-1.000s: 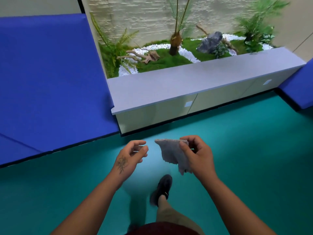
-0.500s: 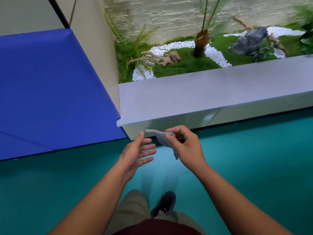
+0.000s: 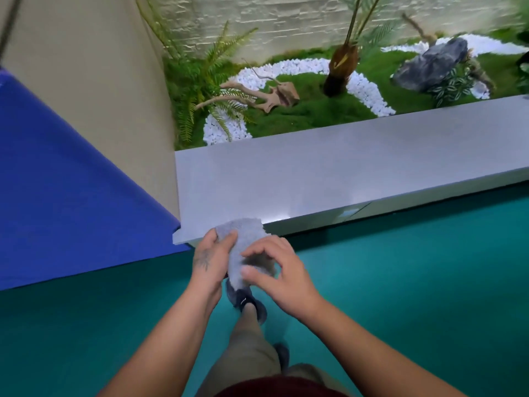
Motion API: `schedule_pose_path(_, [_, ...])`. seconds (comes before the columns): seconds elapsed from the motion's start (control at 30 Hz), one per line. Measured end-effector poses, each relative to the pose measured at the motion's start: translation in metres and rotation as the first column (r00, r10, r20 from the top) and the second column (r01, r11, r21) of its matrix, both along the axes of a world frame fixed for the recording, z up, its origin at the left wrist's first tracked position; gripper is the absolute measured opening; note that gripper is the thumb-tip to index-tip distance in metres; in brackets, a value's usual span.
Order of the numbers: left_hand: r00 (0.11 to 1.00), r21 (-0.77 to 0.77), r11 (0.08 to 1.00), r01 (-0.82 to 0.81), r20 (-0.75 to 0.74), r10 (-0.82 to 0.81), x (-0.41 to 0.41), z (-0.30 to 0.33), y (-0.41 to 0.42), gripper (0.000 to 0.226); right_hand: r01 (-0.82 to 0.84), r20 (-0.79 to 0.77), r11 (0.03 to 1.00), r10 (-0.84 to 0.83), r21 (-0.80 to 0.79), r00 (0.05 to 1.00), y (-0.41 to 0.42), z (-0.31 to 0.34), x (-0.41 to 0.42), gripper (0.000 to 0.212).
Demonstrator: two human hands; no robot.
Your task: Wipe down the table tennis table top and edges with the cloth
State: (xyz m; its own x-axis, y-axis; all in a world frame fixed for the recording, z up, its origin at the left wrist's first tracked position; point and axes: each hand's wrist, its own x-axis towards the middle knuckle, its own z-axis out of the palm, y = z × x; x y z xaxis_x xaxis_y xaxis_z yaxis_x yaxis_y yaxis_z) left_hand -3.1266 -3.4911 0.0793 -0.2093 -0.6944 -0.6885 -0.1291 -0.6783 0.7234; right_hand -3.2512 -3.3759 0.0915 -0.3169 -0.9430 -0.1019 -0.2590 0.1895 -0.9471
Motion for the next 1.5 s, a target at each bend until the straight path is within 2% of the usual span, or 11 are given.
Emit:
schedule_pose_path(0.13, [0.995,0.009,0.995,0.100,-0.027,-0.100,-0.025,-0.020,-0.047,0.016,0.304,0.220,0.923,-0.356,0.237,0.908,-0.050,-0.036,-0.030,0.034])
schedule_pose_path(0.3, [0.987,0.023,0.987,0.158,0.006,-0.158,-0.048,-0.055,-0.106,0.018,0.210,0.485,0.820,-0.499,0.532,0.718,-0.118,-0.088,-0.061,0.044])
schedule_pose_path(0.4, [0.983,0.031,0.985,0.172,0.065,-0.174,-0.055,-0.084,-0.141,0.015,0.145,0.540,0.808,-0.502,0.570,0.675,-0.154,-0.117,-0.074,0.031])
schedule_pose_path(0.47, [0.979,0.020,0.986,0.166,0.113,-0.167,-0.057,-0.107,-0.160,0.024,0.162,0.507,0.808,-0.497,0.566,0.704,-0.173,-0.133,-0.083,0.021])
schedule_pose_path(0.53, [0.970,0.005,0.988,0.155,0.190,-0.153,-0.058,-0.134,-0.176,0.029,0.147,0.476,0.813,-0.465,0.564,0.746,-0.192,-0.150,-0.092,0.028])
schedule_pose_path(0.67, [0.947,-0.003,0.988,0.156,0.286,-0.148,-0.065,-0.184,-0.198,0.017,0.120,0.194,0.800,-0.284,0.588,0.939,-0.221,-0.194,-0.107,0.044])
schedule_pose_path(0.83, [0.914,-0.151,0.953,0.262,0.355,-0.195,-0.077,-0.246,-0.210,0.047,0.054,0.004,0.860,-0.065,0.507,0.998,-0.245,-0.250,-0.127,0.048])
schedule_pose_path(1.0, [0.847,-0.284,0.861,0.422,0.462,-0.263,-0.083,-0.304,-0.200,0.073,-0.135,-0.106,0.873,0.207,0.469,0.972,-0.253,-0.304,-0.146,0.043])
schedule_pose_path(1.07, [0.803,-0.276,0.826,0.492,0.511,-0.307,-0.088,-0.318,-0.195,0.077,-0.163,-0.128,0.849,0.260,0.502,0.957,-0.248,-0.318,-0.150,0.046])
schedule_pose_path(1.27, [0.732,-0.292,0.757,0.585,0.591,-0.338,-0.086,-0.324,-0.182,0.064,-0.255,-0.184,0.763,0.438,0.594,0.880,-0.232,-0.328,-0.150,0.050])
schedule_pose_path(1.5, [0.733,-0.351,0.739,0.575,0.623,-0.274,-0.084,-0.290,-0.209,0.046,-0.116,-0.449,0.780,0.467,0.615,0.762,-0.255,-0.288,-0.159,0.054])
